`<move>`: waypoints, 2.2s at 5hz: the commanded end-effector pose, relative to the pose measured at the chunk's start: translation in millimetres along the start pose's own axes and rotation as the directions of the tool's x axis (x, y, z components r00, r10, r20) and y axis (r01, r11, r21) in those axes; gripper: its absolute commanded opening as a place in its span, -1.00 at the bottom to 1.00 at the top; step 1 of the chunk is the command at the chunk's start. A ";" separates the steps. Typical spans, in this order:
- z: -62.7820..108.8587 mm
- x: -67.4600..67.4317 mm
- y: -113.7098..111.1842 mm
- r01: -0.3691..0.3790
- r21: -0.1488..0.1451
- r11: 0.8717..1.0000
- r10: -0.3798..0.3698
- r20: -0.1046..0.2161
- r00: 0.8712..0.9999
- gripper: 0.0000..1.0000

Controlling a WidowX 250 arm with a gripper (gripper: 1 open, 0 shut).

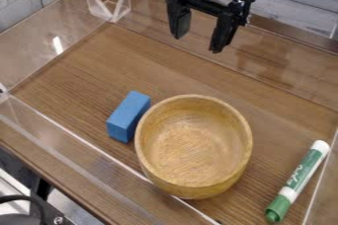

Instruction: Put the green marker in the brown bowl

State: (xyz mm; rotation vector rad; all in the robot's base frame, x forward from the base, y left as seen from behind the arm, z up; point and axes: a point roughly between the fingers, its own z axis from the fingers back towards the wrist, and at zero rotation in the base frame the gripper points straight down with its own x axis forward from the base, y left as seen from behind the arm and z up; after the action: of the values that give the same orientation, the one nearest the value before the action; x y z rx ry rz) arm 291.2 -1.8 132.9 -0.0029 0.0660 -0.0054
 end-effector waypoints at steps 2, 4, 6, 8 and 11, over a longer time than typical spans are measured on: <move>-6.9 -17.7 -33.2 0.002 -0.013 1.000 -0.002 -0.002 1.000 1.00; -3.8 -42.1 -90.2 0.043 -0.031 0.999 -0.042 0.038 0.998 1.00; -12.2 -51.8 -112.7 0.076 -0.041 0.996 -0.073 0.070 0.995 1.00; -29.5 -55.4 -145.2 0.112 -0.057 0.992 -0.105 0.115 0.988 1.00; -52.6 -44.1 -153.3 0.122 -0.056 0.991 -0.112 0.161 0.981 1.00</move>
State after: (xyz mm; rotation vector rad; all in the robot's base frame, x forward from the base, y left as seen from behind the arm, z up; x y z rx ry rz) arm 238.9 -152.4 74.5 -0.0573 -0.0582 -0.1169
